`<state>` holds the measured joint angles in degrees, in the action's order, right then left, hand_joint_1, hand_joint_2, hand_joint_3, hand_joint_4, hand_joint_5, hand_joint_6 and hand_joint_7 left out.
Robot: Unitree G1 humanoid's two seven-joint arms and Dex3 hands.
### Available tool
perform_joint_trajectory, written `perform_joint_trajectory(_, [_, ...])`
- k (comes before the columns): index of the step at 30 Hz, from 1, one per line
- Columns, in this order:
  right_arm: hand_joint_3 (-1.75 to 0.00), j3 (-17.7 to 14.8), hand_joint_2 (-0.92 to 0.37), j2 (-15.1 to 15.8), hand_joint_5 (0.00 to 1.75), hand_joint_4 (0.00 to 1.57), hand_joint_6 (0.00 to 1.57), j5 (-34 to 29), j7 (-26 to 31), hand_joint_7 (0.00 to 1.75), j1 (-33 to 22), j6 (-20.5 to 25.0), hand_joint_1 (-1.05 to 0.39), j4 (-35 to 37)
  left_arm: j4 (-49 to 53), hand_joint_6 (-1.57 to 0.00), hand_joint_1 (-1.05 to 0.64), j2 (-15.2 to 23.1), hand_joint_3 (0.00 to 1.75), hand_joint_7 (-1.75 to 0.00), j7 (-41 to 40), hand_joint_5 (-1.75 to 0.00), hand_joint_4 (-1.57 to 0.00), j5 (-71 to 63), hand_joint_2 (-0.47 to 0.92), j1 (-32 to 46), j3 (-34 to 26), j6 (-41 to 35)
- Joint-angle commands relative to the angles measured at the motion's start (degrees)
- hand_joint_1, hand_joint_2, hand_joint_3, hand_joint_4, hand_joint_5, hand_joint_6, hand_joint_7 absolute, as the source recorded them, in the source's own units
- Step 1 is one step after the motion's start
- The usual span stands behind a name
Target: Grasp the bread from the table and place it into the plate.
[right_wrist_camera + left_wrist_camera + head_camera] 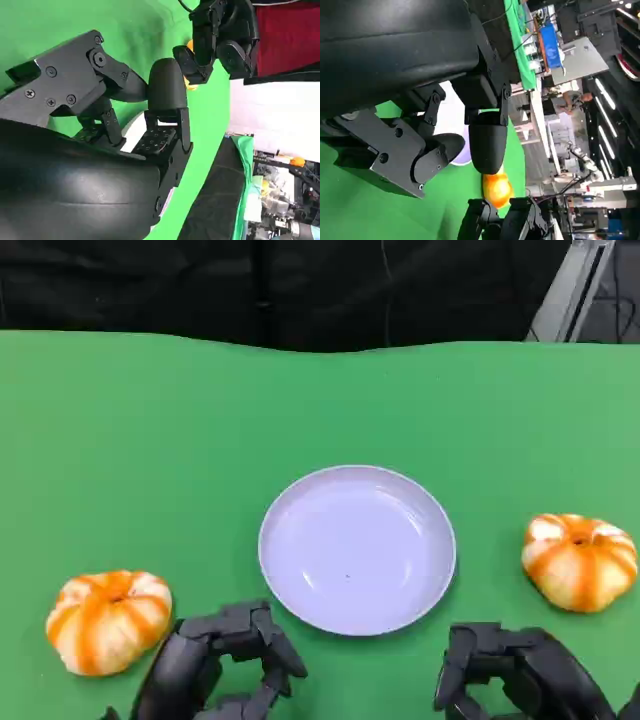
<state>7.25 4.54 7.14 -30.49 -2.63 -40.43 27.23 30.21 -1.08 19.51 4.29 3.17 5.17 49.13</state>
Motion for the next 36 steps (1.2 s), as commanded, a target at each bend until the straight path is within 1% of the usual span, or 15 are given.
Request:
perform_joint_trajectory(1, [-1.05,-0.6,-0.56,0.7,1.58,0.82,0.84,-0.4,0.6,1.3,0.2,-0.7,-0.12,0.2,-0.1,-0.91,-0.02,0.4,1.07,-1.24,-0.3,-1.57,-0.84,0.1,0.56,-0.4,-0.2,0.4])
perform_joint_trajectory(14, [-1.06,-0.5,-0.57,0.7,1.58,0.82,0.85,-0.4,0.8,1.3,0.0,-0.4,-0.12,-0.2,-0.3,-0.92,-0.02,0.3,1.05,-1.22,-0.3,-1.56,-0.85,0.2,0.56,-0.2,-0.2,0.1])
perform_joint_trajectory(15, [-1.06,-0.5,-0.57,0.7,1.58,0.82,0.85,-0.3,0.7,1.3,0.1,-0.5,-0.12,0.0,0.1,-0.92,-0.02,0.2,1.04,-1.19,-0.6,-1.53,-0.85,0.2,0.57,-0.4,-0.4,0.5])
perform_joint_trajectory(17, [-1.06,-0.5,-0.57,0.6,1.58,0.82,0.85,-0.2,0.6,1.3,0.2,-0.6,-0.12,0.2,0.4,-0.94,0.0,0.0,0.93,-1.06,-1.3,-1.39,-0.86,-0.1,0.62,-0.4,-0.8,0.8])
perform_joint_trajectory(18, [-1.06,-0.5,-0.57,0.7,1.58,0.82,0.84,-0.2,0.6,1.3,0.2,-0.5,-0.12,0.2,0.3,-0.99,-0.03,0.0,0.78,-0.77,-1.5,-1.16,-0.88,-0.1,0.68,-0.4,-1.0,0.5])
perform_joint_trajectory(19, [-1.06,-0.5,-0.57,0.6,1.58,0.82,0.84,-0.2,0.6,1.3,0.2,-0.4,-0.12,0.2,0.0,-1.06,-0.04,-0.1,0.67,-0.55,-1.7,-1.03,-0.91,0.0,0.72,-0.2,-1.1,0.0])
perform_joint_trajectory(20, [-1.06,-0.5,-0.56,0.6,1.58,0.82,0.85,-0.2,0.7,1.3,0.2,-0.4,-0.12,0.2,-0.1,-1.11,-0.05,-0.1,0.59,-0.37,-1.8,-0.93,-0.92,0.0,0.76,-0.1,-1.2,-0.2])
perform_joint_trajectory(21, [-1.06,-0.5,-0.56,0.6,1.58,0.82,0.85,-0.2,0.7,1.3,0.2,-0.4,-0.12,0.2,-0.2,-1.15,-0.05,-0.1,0.53,-0.24,-1.9,-0.85,-0.94,0.1,0.78,-0.1,-1.2,-0.4])
perform_joint_trajectory(24, [-1.07,-0.5,-0.56,0.6,1.57,0.82,0.85,-0.2,0.7,1.29,0.2,-0.4,-0.12,0.2,-0.2,-1.18,-0.05,-0.2,0.49,-0.15,-1.9,-0.8,-0.95,0.1,0.8,-0.1,-1.2,-0.4])
perform_joint_trajectory(28, [-1.07,-0.5,-0.56,0.7,1.57,0.82,0.85,-0.4,0.7,1.29,0.2,-0.3,-0.12,0.1,-1.2,-1.19,-0.05,0.1,0.47,-0.13,-2.1,-0.79,-0.95,-0.1,0.81,0.3,-1.4,-0.7])
perform_joint_trajectory(29, [-1.07,-0.5,-0.56,0.7,1.57,0.82,0.85,-0.4,0.8,1.29,0.1,-0.3,-0.12,0.0,-1.9,-1.0,-0.15,0.2,0.27,-0.06,-2.3,-0.47,-0.89,-0.1,0.86,0.6,-1.6,-1.0])
perform_joint_trajectory(30, [-1.07,-0.5,-0.56,0.7,1.57,0.82,0.85,-0.4,0.7,1.29,0.1,-0.4,-0.11,0.1,-2.6,-0.92,-0.2,0.4,0.15,-0.03,-2.5,-0.27,-0.89,-0.2,0.9,0.8,-1.7,-1.3])
perform_joint_trajectory(31, [-1.07,-0.5,-0.56,0.7,1.57,0.82,0.85,-0.4,0.7,1.29,0.2,-0.6,-0.11,0.2,-3.1,-0.88,-0.25,0.7,0.12,-0.02,-2.7,-0.19,-0.88,-0.6,0.91,1.0,-1.8,-1.6])
perform_joint_trajectory(33, [-1.06,-0.5,-0.56,0.6,1.58,0.82,0.84,0.0,0.4,1.3,0.2,-0.4,-0.11,0.2,-4.0,-0.79,-0.36,1.2,0.1,0.0,-3.0,-0.1,-0.87,-1.1,0.92,1.1,-2.0,-1.7])
perform_joint_trajectory(36, [-1.06,-0.5,-0.56,0.5,1.58,0.82,0.85,0.0,0.5,1.3,0.2,-0.3,-0.11,0.2,-6.0,-0.71,-0.47,1.7,0.1,0.0,-3.5,-0.03,-0.78,-1.1,0.92,1.4,-2.3,-2.2])
